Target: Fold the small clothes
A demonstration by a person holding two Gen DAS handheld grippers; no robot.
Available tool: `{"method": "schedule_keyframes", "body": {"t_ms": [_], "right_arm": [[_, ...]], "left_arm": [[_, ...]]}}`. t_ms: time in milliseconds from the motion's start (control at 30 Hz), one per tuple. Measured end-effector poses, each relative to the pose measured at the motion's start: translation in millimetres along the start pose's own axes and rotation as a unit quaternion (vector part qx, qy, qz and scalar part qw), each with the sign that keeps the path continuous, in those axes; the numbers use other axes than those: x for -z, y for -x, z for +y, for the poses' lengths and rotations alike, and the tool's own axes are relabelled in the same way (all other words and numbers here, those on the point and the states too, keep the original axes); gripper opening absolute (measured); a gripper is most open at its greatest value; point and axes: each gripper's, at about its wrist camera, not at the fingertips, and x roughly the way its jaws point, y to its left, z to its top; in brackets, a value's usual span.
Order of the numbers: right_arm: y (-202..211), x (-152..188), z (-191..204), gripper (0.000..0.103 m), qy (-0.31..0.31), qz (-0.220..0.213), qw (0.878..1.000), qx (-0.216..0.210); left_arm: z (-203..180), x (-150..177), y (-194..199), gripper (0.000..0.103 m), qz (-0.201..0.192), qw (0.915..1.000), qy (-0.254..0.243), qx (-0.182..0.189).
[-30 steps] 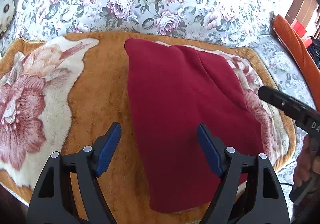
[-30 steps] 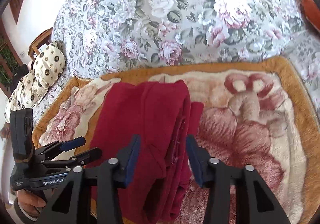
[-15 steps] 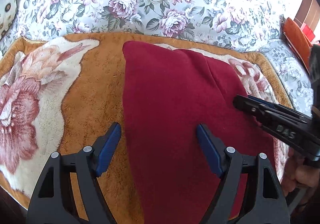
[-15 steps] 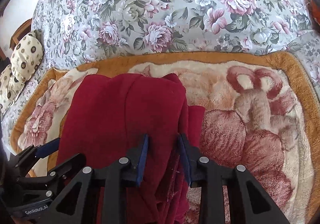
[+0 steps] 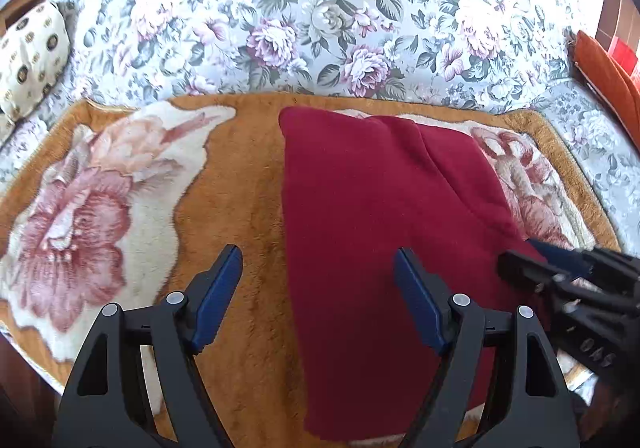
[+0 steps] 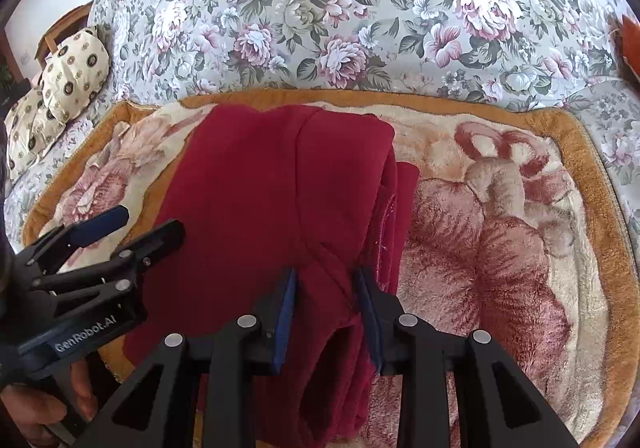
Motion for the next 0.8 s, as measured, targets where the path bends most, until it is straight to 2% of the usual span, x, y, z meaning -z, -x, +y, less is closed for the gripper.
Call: {"method": "schedule_keyframes", "body": {"t_ms": [67, 200, 467, 600, 800], "right_arm": [[14.3, 1.4, 2.2, 0.03, -0.006, -0.017, 1.0, 0.002], [36.1, 8.1, 10.2, 0.037, -0.014, -0.043, 0.999, 0.009], [51.4, 18.4, 22.8, 0.041, -0.042, -0.06, 0.997, 0.014], [50.5, 20.6, 25.2, 0.041, -0.055, -0.066, 0.996, 0.02], [41.4, 15.6, 24.0, 0.041, -0.063, -0.077, 0.995, 0.026]], "left_arm": [[-0.9, 3.6, 7.1, 0.078, -0.003, 1.0, -0.001, -0.008], [0.0, 9.7, 20.8, 0.078, -0.013, 0.9999, 0.008, -0.004], [-0.9, 13.9, 47.3, 0.078, -0.062, 0.9975, -0.013, -0.03], [7.8, 15.2, 46.8, 0.078, -0.06, 0.998, -0.005, -0.016], [18.6, 14.5, 38.7, 0.078, -0.057, 0.9981, 0.009, -0.021]]}}
